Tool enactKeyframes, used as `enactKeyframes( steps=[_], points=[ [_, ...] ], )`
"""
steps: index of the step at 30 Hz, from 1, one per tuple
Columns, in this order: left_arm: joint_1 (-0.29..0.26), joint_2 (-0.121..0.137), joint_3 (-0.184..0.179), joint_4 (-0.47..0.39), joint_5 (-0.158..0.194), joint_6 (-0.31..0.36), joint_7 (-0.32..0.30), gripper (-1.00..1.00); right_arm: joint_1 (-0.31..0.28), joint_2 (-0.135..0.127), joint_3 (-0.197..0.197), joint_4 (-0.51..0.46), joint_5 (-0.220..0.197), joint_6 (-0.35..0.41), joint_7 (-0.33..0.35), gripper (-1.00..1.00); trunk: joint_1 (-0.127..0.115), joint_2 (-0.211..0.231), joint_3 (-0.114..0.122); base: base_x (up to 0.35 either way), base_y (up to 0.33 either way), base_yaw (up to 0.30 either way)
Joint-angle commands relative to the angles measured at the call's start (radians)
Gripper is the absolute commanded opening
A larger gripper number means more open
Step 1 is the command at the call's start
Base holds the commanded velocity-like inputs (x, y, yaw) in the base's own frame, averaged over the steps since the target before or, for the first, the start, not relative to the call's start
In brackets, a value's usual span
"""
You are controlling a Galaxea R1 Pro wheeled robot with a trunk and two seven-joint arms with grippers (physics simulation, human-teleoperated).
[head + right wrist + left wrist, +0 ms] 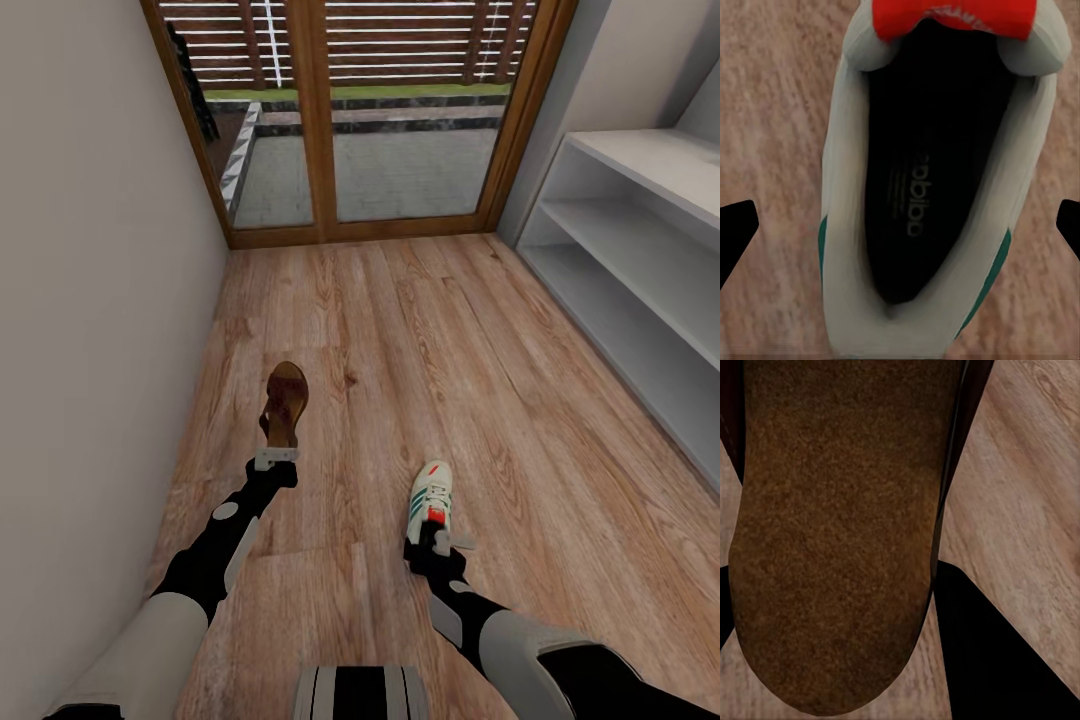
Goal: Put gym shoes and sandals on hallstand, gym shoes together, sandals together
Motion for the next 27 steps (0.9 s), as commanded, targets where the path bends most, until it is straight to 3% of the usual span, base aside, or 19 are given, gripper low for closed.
enactKeyframes(
  steps=[1, 25, 27],
  points=[
    [0.000, 0.000, 0.002, 0.001, -0.003, -0.003, -0.005, -1.00, 0.000, 0.000, 0.010, 0.004, -0.008, -0.007, -0.002, 1.00, 0.000, 0.000, -0.001, 0.000, 0.000, 0.000],
    [0.000, 0.000, 0.002, 0.002, -0.003, -0.003, -0.005, -1.00, 0.007, -0.003, 0.015, 0.004, -0.008, -0.048, -0.002, 1.00, 0.000, 0.000, -0.001, 0.000, 0.000, 0.000],
    [0.000, 0.000, 0.002, 0.002, -0.003, -0.003, -0.005, -1.00, 0.007, -0.003, 0.015, 0.004, -0.008, -0.049, -0.002, 1.00, 0.001, -0.001, -0.008, 0.000, 0.000, 0.000]
  ],
)
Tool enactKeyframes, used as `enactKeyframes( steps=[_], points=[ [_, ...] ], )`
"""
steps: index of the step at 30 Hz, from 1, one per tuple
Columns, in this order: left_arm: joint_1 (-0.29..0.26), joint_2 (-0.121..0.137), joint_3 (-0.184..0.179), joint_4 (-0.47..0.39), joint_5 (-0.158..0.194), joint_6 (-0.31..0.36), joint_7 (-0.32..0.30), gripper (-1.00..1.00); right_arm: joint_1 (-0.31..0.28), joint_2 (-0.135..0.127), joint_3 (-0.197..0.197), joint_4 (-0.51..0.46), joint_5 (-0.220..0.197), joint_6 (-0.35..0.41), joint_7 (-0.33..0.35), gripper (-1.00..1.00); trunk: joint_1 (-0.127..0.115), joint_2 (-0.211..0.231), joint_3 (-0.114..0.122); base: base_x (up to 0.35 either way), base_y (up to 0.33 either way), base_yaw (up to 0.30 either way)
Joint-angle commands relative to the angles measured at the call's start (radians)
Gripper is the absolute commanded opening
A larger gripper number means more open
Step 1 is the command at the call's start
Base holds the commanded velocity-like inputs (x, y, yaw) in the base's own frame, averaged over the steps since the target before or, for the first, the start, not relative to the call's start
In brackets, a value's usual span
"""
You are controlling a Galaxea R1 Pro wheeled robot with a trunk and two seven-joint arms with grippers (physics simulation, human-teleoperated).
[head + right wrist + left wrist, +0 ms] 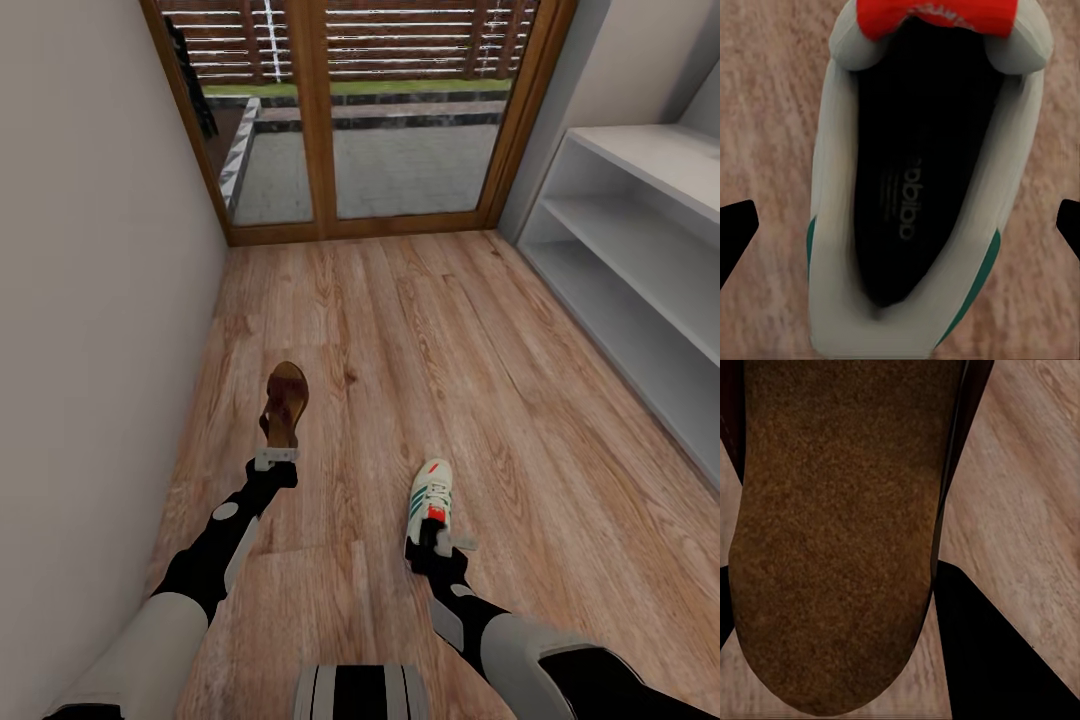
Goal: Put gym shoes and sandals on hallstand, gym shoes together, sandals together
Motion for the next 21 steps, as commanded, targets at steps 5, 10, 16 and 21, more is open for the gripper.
enactKeyframes(
  steps=[5, 10, 16, 21],
  points=[
    [-0.001, 0.000, 0.002, 0.000, -0.003, -0.003, -0.005, -1.00, -0.001, 0.000, 0.009, 0.003, -0.008, -0.006, -0.002, 1.00, 0.001, -0.001, -0.012, 0.000, 0.000, 0.000],
    [-0.001, 0.000, 0.002, 0.000, -0.003, -0.003, -0.005, -1.00, -0.001, 0.000, 0.008, 0.003, -0.008, -0.006, -0.002, 1.00, 0.001, -0.001, -0.012, 0.000, 0.000, 0.000],
    [-0.001, 0.000, 0.002, 0.001, -0.003, -0.003, -0.005, -1.00, -0.001, 0.000, 0.008, 0.003, -0.008, -0.006, -0.002, 1.00, 0.002, -0.002, -0.020, 0.000, 0.000, 0.000],
    [-0.001, 0.000, 0.002, 0.001, -0.003, -0.003, -0.005, -1.00, -0.001, 0.000, 0.008, 0.003, -0.008, -0.006, -0.002, 1.00, 0.002, -0.002, -0.020, 0.000, 0.000, 0.000]
  ],
)
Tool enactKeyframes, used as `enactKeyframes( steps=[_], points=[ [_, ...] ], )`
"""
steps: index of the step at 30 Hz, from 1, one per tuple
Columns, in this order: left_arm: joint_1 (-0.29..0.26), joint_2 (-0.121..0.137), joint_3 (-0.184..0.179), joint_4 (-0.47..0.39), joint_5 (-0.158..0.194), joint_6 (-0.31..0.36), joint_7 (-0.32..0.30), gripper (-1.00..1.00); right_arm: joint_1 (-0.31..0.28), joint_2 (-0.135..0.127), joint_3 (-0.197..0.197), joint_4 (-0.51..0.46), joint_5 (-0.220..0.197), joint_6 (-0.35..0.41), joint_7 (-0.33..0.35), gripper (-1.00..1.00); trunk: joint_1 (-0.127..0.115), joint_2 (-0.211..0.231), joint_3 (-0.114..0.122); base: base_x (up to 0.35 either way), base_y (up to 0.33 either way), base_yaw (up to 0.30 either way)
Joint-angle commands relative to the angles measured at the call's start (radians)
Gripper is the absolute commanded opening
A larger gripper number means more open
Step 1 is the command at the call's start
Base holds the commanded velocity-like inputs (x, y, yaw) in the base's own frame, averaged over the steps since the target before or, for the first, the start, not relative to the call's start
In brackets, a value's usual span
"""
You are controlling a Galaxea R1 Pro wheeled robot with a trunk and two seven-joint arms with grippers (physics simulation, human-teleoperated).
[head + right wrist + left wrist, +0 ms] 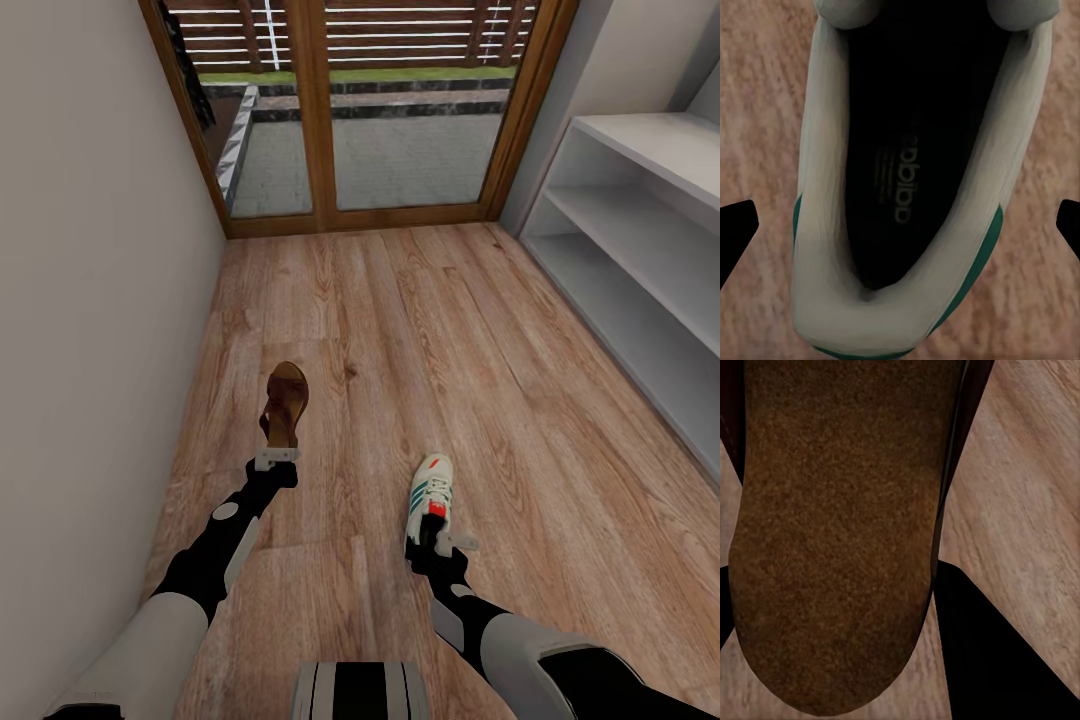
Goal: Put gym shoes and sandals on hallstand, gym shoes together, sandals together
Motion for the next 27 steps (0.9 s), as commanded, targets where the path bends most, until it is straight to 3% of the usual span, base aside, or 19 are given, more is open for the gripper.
enactKeyframes(
  steps=[1, 27],
  points=[
    [0.000, 0.000, 0.002, 0.000, -0.003, -0.003, -0.005, -1.00, -0.001, 0.000, 0.009, 0.004, -0.008, -0.006, -0.002, 1.00, 0.000, 0.000, -0.001, 0.000, 0.000, 0.000],
    [0.000, 0.000, 0.002, 0.000, -0.003, -0.003, -0.005, -1.00, -0.001, 0.002, 0.009, 0.004, -0.011, -0.006, -0.006, 1.00, 0.000, 0.000, -0.001, 0.000, 0.000, 0.000]
  ],
)
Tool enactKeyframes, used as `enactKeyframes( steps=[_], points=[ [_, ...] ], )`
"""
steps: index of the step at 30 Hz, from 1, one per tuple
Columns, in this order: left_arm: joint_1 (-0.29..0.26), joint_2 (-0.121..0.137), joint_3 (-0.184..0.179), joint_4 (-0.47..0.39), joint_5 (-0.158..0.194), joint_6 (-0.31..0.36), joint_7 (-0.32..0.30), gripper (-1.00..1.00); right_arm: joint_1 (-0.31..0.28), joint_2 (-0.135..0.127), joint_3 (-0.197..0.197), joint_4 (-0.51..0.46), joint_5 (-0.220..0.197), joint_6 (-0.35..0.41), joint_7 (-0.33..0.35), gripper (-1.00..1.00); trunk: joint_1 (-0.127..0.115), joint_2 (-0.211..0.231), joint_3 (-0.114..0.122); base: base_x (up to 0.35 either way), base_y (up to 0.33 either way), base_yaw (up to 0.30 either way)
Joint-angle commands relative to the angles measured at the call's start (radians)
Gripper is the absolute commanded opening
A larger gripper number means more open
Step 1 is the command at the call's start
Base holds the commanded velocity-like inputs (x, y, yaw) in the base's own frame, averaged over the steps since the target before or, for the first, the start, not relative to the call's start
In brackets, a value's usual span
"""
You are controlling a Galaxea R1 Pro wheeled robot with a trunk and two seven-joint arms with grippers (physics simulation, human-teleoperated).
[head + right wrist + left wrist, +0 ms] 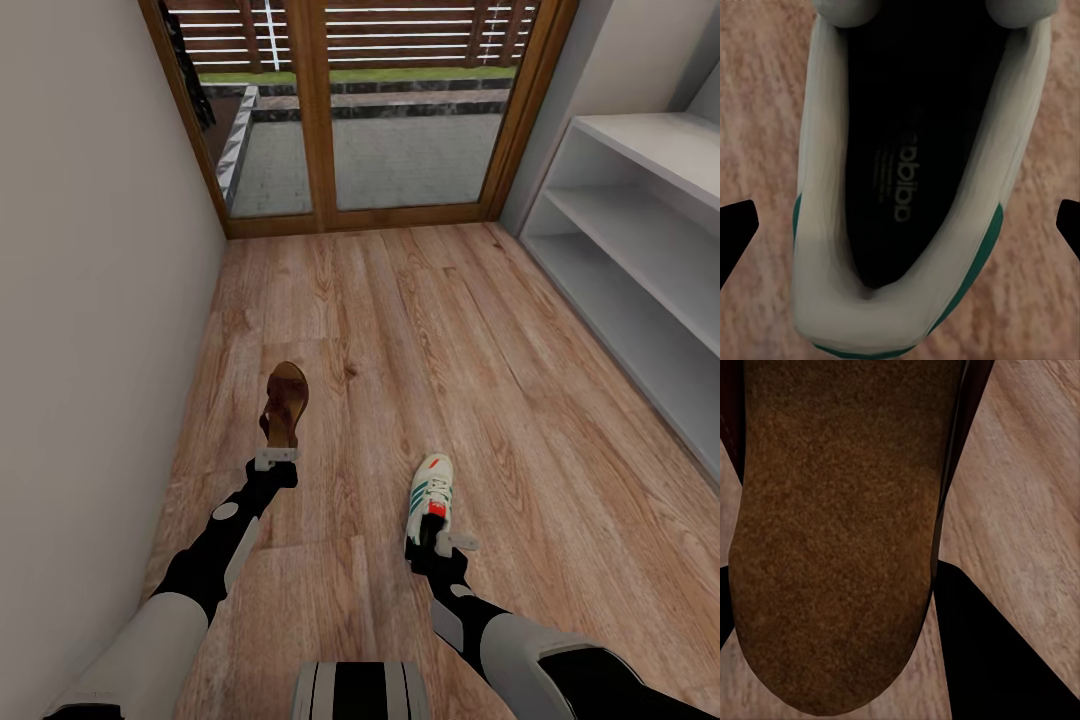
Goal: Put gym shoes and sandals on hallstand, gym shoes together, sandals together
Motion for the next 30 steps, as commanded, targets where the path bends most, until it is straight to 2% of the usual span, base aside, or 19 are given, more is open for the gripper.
enactKeyframes(
  steps=[1, 30],
  points=[
    [0.000, 0.000, 0.002, 0.001, -0.003, -0.003, -0.005, -1.00, -0.001, 0.001, 0.008, 0.004, -0.008, -0.006, -0.003, 1.00, 0.000, 0.000, -0.001, 0.000, 0.000, 0.000],
    [0.000, 0.000, 0.002, 0.000, -0.003, -0.003, -0.005, -1.00, -0.001, 0.002, 0.006, 0.004, -0.013, -0.005, -0.038, 1.00, 0.000, 0.000, -0.001, 0.000, 0.000, 0.000]
  ],
)
